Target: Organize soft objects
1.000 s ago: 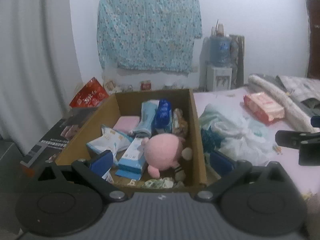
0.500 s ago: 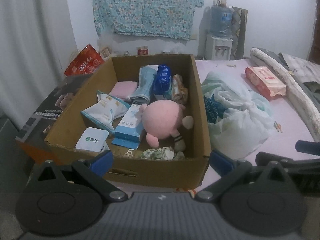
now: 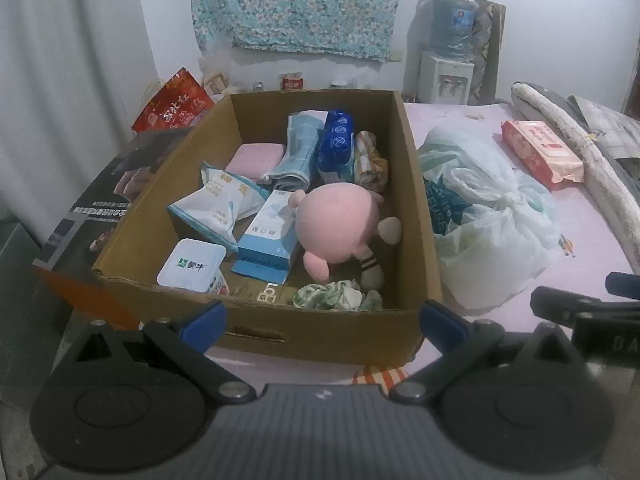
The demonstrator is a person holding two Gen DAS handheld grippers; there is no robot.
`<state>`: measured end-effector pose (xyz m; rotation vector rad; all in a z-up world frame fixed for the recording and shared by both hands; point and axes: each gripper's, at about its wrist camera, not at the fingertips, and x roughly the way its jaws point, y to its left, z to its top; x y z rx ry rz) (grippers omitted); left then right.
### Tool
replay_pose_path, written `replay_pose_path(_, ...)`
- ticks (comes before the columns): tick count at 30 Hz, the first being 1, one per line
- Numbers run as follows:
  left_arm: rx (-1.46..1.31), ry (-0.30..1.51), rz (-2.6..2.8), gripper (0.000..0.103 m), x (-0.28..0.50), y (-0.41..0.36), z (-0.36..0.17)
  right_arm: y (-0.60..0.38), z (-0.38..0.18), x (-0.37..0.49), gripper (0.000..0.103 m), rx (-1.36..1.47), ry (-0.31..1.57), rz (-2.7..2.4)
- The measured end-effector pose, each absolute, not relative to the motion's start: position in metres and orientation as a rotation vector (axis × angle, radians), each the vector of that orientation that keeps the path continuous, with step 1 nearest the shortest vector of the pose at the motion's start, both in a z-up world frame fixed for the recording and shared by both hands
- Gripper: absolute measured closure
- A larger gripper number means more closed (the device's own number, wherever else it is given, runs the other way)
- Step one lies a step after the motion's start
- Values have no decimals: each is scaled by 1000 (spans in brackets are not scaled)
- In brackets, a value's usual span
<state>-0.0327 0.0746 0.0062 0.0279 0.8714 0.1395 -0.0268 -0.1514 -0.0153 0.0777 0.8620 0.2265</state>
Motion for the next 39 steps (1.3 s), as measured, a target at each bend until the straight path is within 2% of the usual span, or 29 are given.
replay_pose_path(39, -7, 878, 132, 0, -41, 83, 4, -136, -8, -33, 1, 1, 860, 235)
